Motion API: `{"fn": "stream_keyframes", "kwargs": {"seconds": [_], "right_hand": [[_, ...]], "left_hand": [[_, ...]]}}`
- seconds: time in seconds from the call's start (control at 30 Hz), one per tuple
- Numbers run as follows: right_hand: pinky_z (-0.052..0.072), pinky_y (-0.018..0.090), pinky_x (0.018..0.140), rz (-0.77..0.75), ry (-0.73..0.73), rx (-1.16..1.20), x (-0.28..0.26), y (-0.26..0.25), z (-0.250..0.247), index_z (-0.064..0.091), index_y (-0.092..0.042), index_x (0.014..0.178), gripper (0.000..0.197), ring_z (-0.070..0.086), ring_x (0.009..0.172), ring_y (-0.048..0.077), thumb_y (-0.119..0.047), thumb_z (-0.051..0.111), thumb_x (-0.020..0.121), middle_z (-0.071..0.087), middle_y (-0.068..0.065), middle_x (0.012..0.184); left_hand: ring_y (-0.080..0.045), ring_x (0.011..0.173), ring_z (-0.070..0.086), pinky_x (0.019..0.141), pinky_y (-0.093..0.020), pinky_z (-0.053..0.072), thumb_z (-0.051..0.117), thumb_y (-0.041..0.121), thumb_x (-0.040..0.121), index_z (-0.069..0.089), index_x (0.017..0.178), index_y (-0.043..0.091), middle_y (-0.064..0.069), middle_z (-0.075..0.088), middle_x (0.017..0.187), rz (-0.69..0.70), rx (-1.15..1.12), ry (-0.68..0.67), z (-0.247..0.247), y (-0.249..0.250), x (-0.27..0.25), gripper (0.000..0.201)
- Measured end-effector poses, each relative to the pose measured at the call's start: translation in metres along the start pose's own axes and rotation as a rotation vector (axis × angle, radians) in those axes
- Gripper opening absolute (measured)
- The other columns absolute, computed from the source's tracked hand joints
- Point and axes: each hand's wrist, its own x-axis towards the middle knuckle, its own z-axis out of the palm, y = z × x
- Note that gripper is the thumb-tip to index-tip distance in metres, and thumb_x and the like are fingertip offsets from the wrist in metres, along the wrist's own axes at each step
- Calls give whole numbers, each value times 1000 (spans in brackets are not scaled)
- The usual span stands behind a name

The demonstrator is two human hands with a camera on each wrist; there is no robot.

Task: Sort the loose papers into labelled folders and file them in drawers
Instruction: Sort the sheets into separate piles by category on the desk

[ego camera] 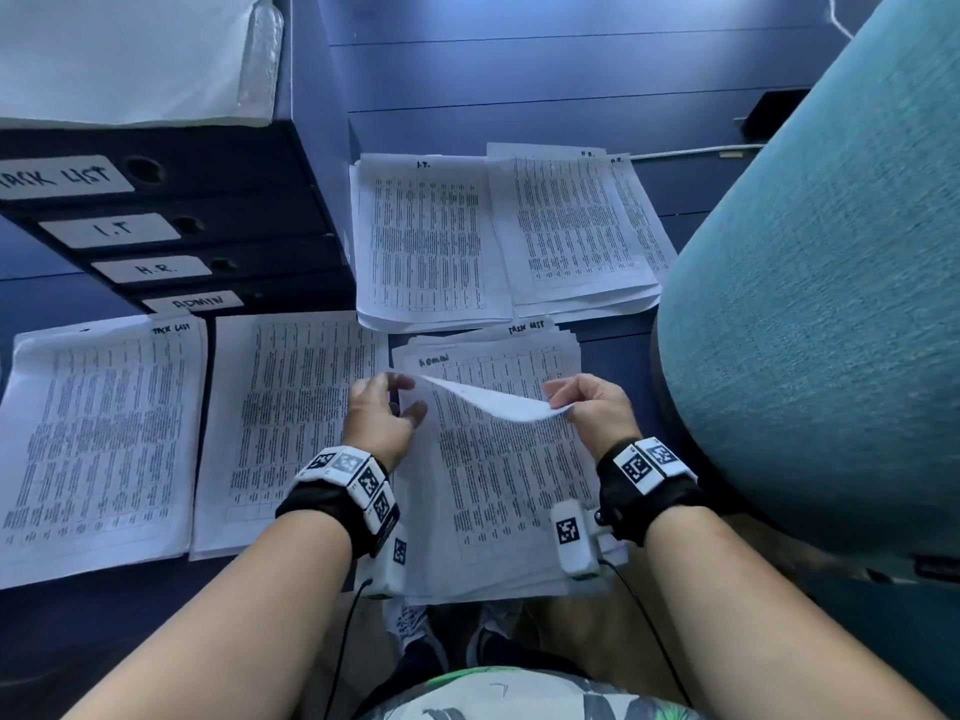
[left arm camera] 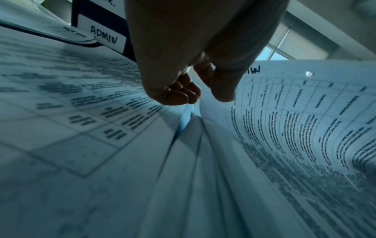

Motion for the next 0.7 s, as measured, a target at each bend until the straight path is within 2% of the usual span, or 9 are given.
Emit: {"fn": "stream_keyframes", "kwargs": {"seconds": [0.07,0.17,0.27,0.33,0.4,0.43,0.53,0.6,0.7], "right_hand": [[54,32,73,3,-30,24,1,-1,1,63,-10,51,41,67,89,26,23,42,65,72,5,86],[52,32,74,24,-101,107,1,-7,-1,63,-5,51,43,65,83,28,28,38,65,71,11,80],[53,40,75,45,-154,167,2,-10,-4,70,-3,63,38,64,79,31,24,43,67,70,24,83],[51,32,71,-20,-25,-49,8,-6,-6,72,-14,72,42,61,76,24,18,44,71,68,15,84],[49,29,80,-108,176,-436,13,-5,-6,69,-19,96,31,60,89,19,2,51,82,62,6,100],[49,32,87,-116,221,-563,14,-5,-5,64,-20,109,26,58,97,22,-10,58,85,56,6,109],[45,40,97,18,135,-726,15,-2,0,44,-24,129,52,50,113,29,-33,68,83,46,9,124],[44,41,97,54,117,-724,16,1,3,38,-24,132,57,50,116,31,-27,67,84,47,11,127],[47,37,87,46,181,-666,17,4,3,41,-19,126,46,57,106,30,-13,64,86,59,11,117]], "left_hand": [[-18,93,60,86,-38,54,73,15,84,57,108,21,-1,51,114,10,-97,45,-3,-3,2,29],[-16,85,57,73,-28,50,75,7,80,45,119,23,1,55,100,2,-214,44,-5,-5,2,52],[-22,85,60,75,-32,51,67,13,88,55,104,13,-5,61,92,-48,-170,30,-6,-8,4,20],[-24,86,61,78,-35,51,61,16,93,57,100,12,-6,63,91,-81,-204,21,-9,-12,4,10],[-24,85,60,77,-34,50,58,16,95,54,94,14,-6,63,91,-76,-219,31,-13,-17,5,4],[-23,85,59,75,-33,50,57,14,95,54,95,13,-7,62,92,-77,-215,34,-15,-18,4,3],[-29,94,62,86,-43,54,56,4,94,58,100,7,-12,65,100,-108,-265,19,-19,-22,6,7],[-31,94,63,88,-47,55,56,-7,90,60,86,9,-12,66,94,-121,-331,12,-20,-22,5,18],[-25,86,61,85,-49,55,58,-10,88,62,81,7,-15,66,90,-124,-415,1,-18,-22,3,19]]}}
